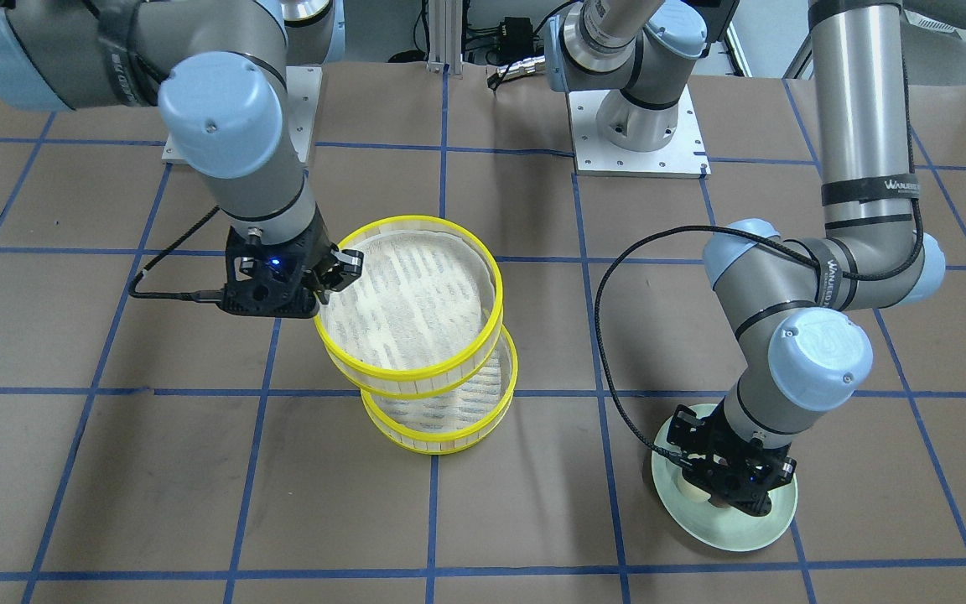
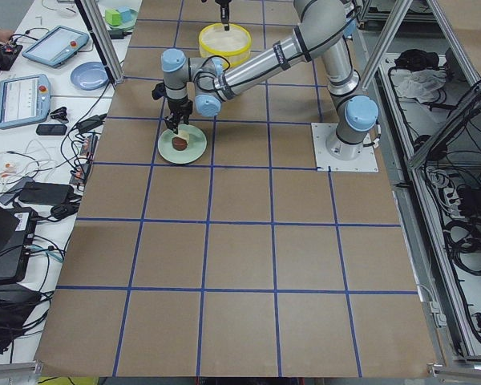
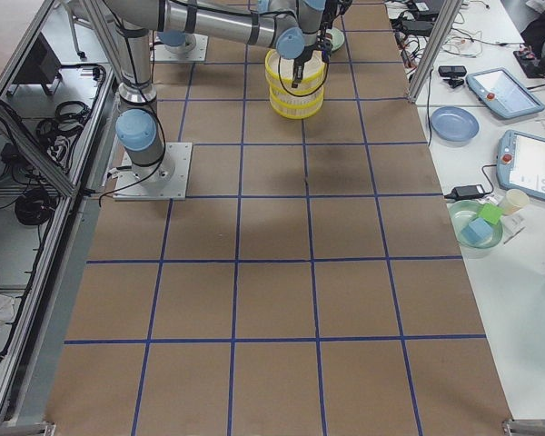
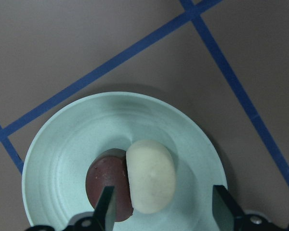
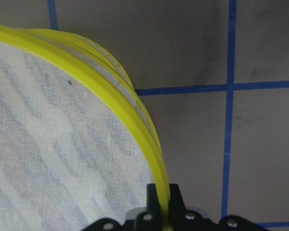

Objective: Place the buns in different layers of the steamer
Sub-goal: 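Lift the top steamer tier with the right gripper and set it aside, then grasp the white bun on the green plate with the left gripper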

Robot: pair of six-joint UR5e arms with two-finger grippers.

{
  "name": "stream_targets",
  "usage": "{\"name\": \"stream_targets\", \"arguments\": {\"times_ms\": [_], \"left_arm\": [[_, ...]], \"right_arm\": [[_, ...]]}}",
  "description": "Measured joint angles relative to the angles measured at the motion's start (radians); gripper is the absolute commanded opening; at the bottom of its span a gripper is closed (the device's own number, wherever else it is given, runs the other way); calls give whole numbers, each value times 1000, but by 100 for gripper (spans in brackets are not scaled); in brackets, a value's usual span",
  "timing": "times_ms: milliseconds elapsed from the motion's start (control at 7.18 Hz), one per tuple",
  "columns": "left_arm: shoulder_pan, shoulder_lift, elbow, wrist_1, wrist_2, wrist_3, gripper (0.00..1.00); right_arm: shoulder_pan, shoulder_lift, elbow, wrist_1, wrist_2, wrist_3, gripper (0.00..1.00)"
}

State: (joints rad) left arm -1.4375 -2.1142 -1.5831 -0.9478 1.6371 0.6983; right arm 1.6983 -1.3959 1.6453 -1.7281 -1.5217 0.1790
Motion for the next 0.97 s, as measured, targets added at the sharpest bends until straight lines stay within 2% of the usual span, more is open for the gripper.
{"name": "stream_targets", "arguments": {"times_ms": [278, 418, 557, 975], "left_arm": [[4, -18, 0, 3, 4, 8, 0], [5, -23, -1, 2, 5, 7, 0], [5, -27, 0, -1, 5, 3, 0], [3, 0, 16, -10, -6, -38, 0]], "right_arm": [[-113, -51, 0, 90, -80, -114, 0], [-165, -64, 3, 122, -128, -191, 0], [-218, -66, 10, 137, -137, -272, 0], [-303, -56, 35, 116, -123, -415, 0]]}}
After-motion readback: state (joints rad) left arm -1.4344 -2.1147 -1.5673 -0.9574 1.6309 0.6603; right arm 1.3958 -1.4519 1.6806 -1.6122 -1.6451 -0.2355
